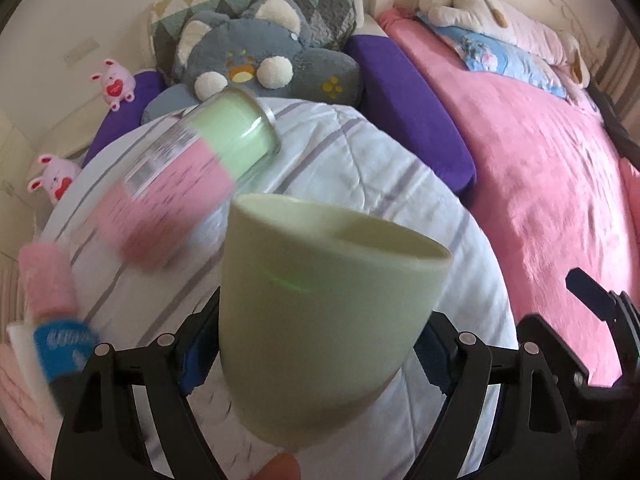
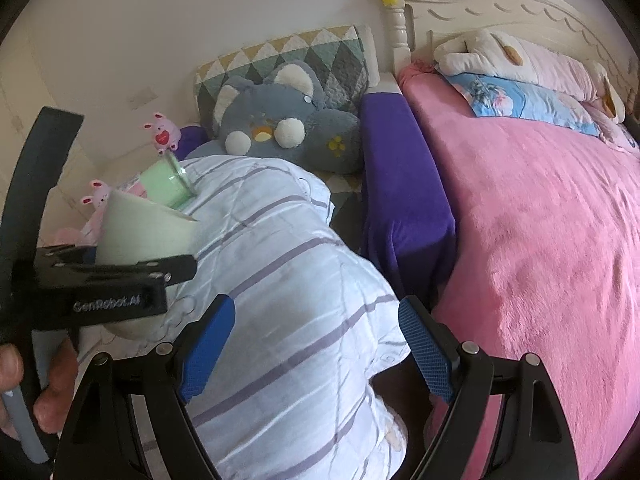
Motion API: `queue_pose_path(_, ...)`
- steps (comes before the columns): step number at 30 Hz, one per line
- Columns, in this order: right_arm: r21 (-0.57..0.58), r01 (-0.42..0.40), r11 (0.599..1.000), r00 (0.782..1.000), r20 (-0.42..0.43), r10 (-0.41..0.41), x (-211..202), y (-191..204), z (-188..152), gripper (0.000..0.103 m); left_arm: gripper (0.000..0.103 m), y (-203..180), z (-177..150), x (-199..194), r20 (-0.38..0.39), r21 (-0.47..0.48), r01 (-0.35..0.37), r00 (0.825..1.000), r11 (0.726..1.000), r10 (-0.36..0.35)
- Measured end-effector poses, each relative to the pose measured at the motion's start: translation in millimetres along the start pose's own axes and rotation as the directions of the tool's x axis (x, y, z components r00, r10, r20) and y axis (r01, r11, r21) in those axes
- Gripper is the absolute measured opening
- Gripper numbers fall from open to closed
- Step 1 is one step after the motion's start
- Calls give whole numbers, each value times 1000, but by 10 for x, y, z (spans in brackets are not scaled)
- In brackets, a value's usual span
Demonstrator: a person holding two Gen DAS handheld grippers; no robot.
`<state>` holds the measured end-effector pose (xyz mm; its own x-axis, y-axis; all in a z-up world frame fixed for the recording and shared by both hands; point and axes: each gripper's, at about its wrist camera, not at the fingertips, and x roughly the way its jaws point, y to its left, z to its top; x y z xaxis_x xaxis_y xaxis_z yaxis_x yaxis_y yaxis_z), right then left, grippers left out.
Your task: Flip cup upright
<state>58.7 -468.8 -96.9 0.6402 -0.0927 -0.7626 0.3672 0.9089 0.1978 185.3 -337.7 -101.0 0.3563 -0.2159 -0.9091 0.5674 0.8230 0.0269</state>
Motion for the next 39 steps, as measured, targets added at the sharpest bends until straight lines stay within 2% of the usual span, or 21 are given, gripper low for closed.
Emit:
queue_pose_path(8,-28,-7,1000,999,37,8,-443,270,-319,85,83,262,-620,-580,63,-32,0,998,1000,2)
queue_pose_path(15,-69,-22,997,998,60,26,-901,643,-655,85,83,536,-1362,-1231,101,-83,7,995,997,1)
queue_pose_path(19,-107,-51,993,996,64,58,-1041,949,-842,85,83,785,-1823,-1443,91,-143,-9,996,990,23)
queue_pose_path(24,-157,-90,984,994,49,99,-1148,1351,-1086,85,83,1120,-2245,-1478,54,-210,-35,997,977,47)
queue_pose_path(30,-165,-67,984,996,42,75,-1263,1581,-1293,85,83,1273,-2384,-1332,9,-215,-5,1000,977,7)
queue_pose_path(34,-163,-33,986,998,49,41,-1304,1647,-1315,85,85,1257,-2302,-1099,-29,-179,-48,999,983,43)
queue_pose_path(37,-158,-15,987,998,55,24,-1340,1689,-1339,85,93,1294,-2197,-1016,-20,-153,-87,996,984,85)
queue_pose_path(39,-160,-5,987,998,60,14,-1370,1728,-1344,85,98,1358,-2172,-1050,-4,-160,-75,997,984,75)
